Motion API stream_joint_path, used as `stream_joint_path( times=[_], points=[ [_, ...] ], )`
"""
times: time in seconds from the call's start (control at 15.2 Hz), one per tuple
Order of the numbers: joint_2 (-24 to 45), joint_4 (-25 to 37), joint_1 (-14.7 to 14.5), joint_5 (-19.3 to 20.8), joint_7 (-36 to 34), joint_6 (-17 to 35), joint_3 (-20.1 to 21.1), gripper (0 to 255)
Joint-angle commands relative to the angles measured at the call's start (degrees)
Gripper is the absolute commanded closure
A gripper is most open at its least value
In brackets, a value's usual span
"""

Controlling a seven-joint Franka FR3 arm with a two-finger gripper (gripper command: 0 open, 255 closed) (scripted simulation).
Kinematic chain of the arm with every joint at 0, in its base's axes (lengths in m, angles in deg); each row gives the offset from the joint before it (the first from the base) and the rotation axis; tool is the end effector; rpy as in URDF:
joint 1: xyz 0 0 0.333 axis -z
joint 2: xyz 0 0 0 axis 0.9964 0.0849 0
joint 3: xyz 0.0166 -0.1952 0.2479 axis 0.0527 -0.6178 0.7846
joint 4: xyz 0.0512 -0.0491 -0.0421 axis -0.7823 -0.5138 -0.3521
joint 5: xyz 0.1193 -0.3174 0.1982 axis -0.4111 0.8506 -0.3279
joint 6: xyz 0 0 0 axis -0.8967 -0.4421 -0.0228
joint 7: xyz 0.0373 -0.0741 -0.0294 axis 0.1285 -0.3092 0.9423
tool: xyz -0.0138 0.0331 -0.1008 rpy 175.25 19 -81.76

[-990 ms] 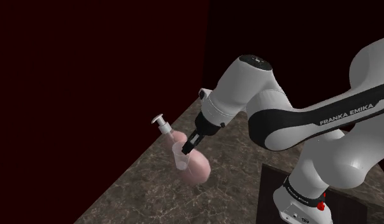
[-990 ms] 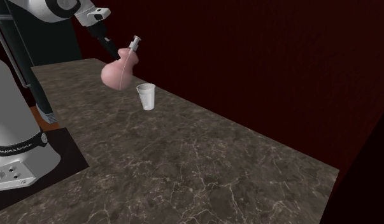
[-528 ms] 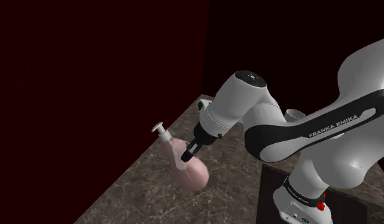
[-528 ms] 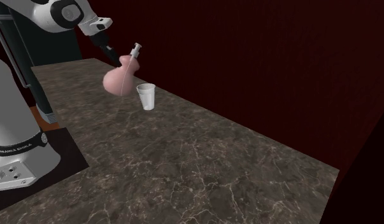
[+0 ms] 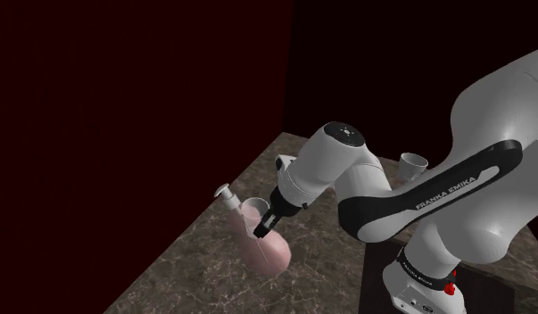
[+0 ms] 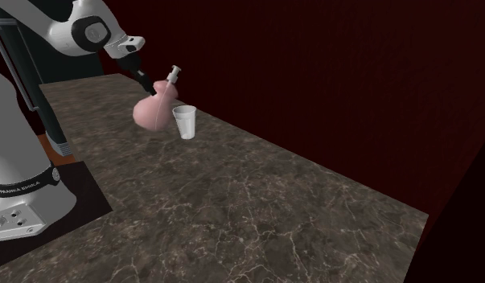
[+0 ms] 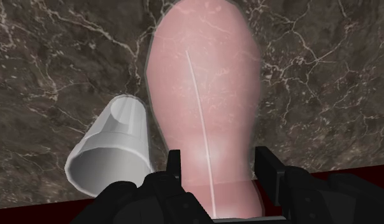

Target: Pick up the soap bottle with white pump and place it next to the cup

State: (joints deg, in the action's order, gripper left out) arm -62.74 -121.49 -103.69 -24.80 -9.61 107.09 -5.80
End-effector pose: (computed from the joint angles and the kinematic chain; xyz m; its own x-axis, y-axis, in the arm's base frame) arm 0.2837 0.2915 0.3707 0.8773 0.2535 0.4075 0.2954 -0.9545 -0.0421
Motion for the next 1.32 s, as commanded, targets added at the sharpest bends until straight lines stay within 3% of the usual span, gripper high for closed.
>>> stream_joint_path(
  times=[0.0,0.2,0.73,0.79,1.12,1.25],
  points=[
    [1.2,-0.7,0.7,0.6,-1.0,2.1,1.1,255],
    [3.5,-1.5,2.5,2.1,-2.4,5.2,2.9,255],
    [3.5,-1.5,2.5,2.1,-2.4,5.2,2.9,255],
    [3.7,-1.4,2.7,2.2,-2.5,5.3,3.0,0],
    [3.5,-1.5,2.5,2.1,-2.4,5.2,2.9,0],
    [-1.8,-1.8,-1.5,-0.9,-0.3,0.1,-0.2,0]
  ],
)
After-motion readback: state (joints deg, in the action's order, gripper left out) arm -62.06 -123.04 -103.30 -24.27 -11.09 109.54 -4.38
